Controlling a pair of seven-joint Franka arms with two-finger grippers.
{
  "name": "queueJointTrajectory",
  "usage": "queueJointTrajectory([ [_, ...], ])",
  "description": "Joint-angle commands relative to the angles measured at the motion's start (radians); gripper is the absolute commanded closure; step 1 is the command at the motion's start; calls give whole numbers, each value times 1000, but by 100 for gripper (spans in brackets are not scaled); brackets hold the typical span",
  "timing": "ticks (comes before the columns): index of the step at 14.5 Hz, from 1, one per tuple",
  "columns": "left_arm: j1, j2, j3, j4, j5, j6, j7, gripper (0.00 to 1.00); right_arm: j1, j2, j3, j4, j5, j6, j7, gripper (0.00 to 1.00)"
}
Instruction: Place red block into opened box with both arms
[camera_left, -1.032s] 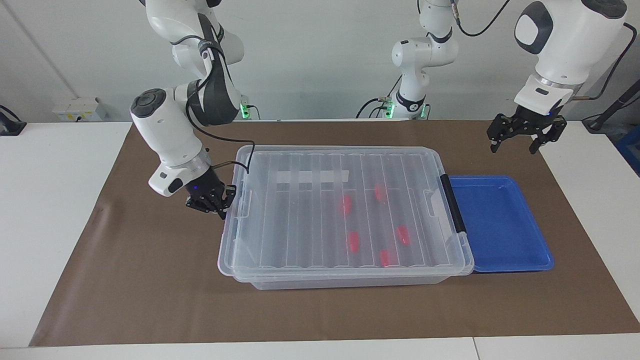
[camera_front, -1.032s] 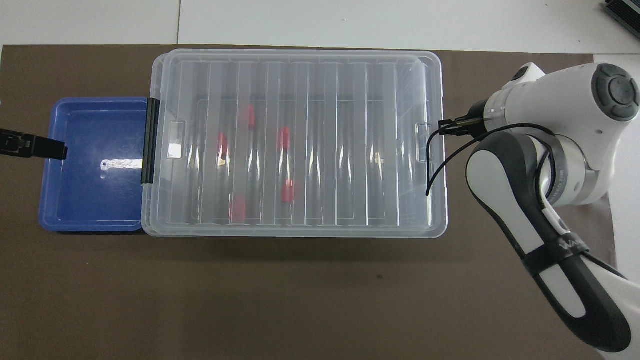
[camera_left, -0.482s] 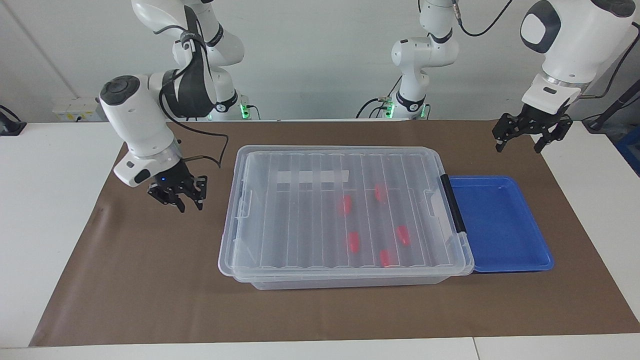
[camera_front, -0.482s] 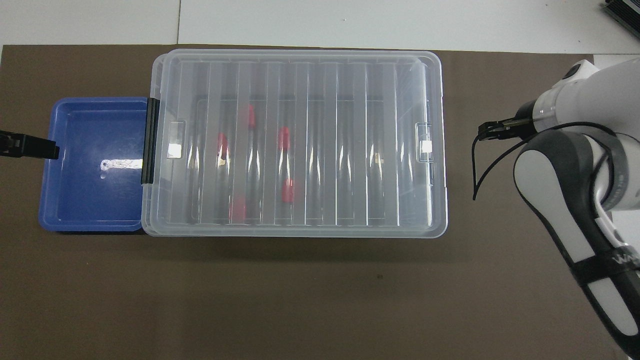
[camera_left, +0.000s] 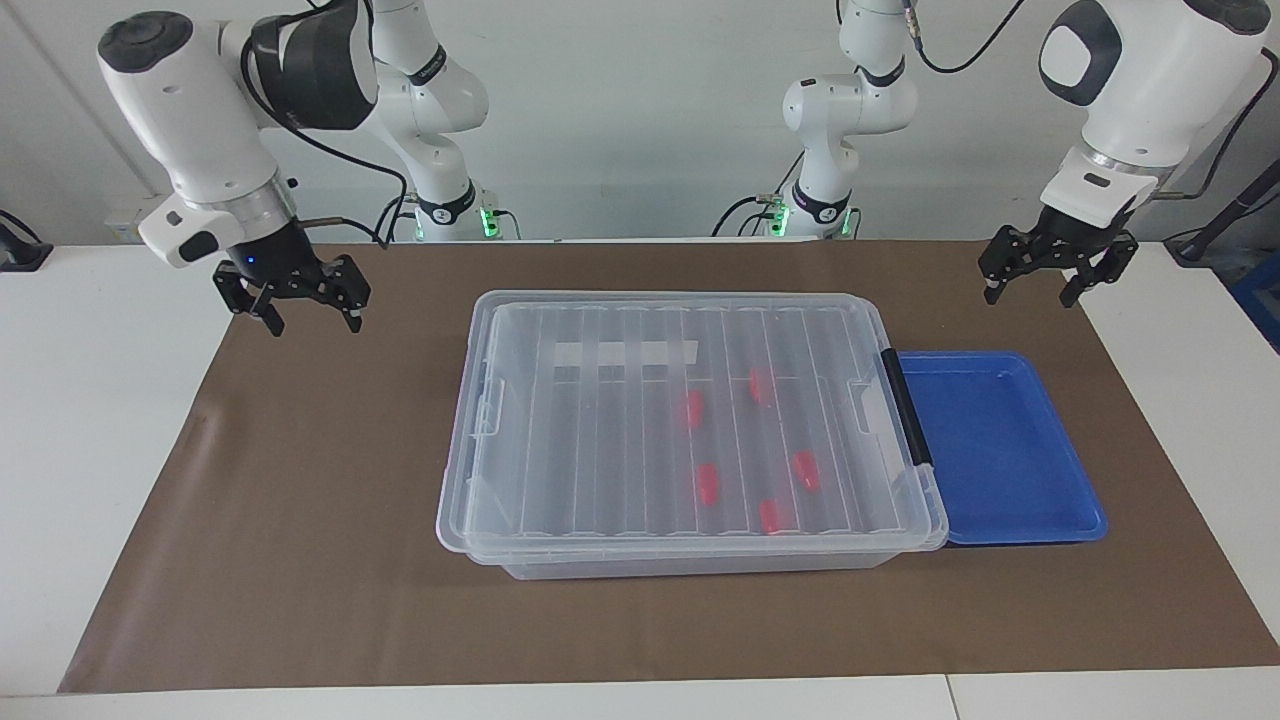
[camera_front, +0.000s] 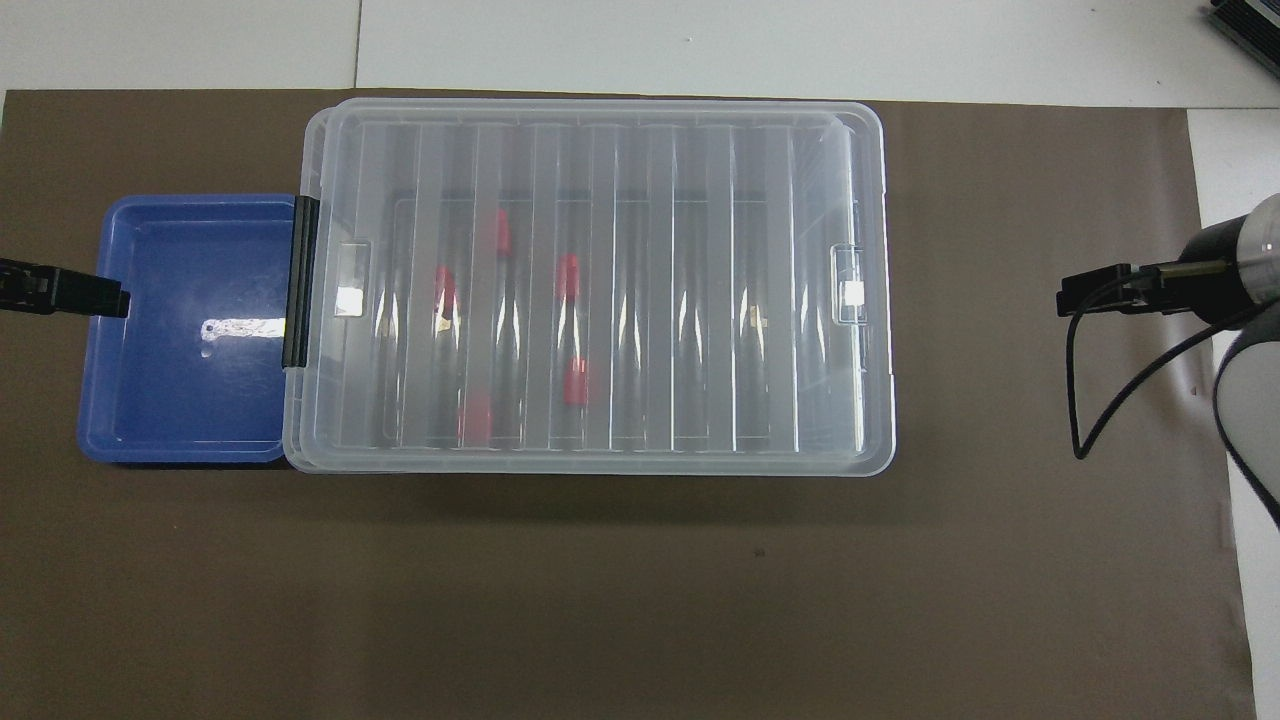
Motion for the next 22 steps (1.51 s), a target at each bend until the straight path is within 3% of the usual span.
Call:
queueJointTrajectory([
  [1,-19,5,13,13,-17,-22,5,0,-7,-49,15,8,-73,-87,58,0],
  [7,-17,2,12,-1,-17,7,5,0,-21,-12,12,110,-12,-208,52,0],
  [22,-19,-1,8,-7,-17,4,5,0,-13,-20,15,117,14,-244,57,0],
])
